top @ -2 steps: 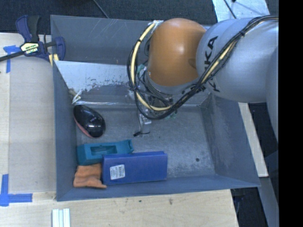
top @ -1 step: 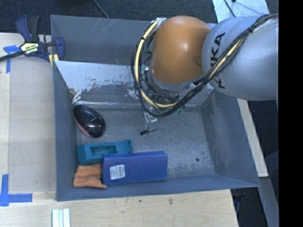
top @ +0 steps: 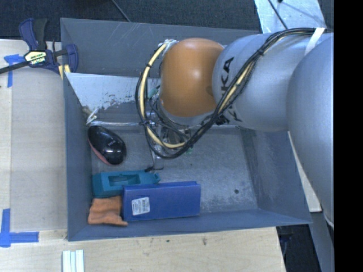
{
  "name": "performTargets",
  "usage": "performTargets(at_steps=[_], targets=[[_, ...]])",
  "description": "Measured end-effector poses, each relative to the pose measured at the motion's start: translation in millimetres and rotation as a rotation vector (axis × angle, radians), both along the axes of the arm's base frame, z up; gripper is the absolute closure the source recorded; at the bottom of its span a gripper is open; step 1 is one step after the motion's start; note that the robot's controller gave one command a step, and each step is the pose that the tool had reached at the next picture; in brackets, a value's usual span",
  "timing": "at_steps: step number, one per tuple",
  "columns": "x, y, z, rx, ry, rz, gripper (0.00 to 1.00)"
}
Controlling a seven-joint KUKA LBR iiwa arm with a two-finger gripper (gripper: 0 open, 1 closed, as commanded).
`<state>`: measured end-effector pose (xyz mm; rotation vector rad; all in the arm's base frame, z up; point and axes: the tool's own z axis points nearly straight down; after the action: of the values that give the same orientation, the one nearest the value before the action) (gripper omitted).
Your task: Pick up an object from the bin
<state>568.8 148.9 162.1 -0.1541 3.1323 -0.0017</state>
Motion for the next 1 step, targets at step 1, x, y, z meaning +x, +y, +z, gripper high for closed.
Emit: performTargets(at_steps=[1], targets=[[23.0, 19.9, 4.8, 0.005, 0.008, 0.033, 0.0]])
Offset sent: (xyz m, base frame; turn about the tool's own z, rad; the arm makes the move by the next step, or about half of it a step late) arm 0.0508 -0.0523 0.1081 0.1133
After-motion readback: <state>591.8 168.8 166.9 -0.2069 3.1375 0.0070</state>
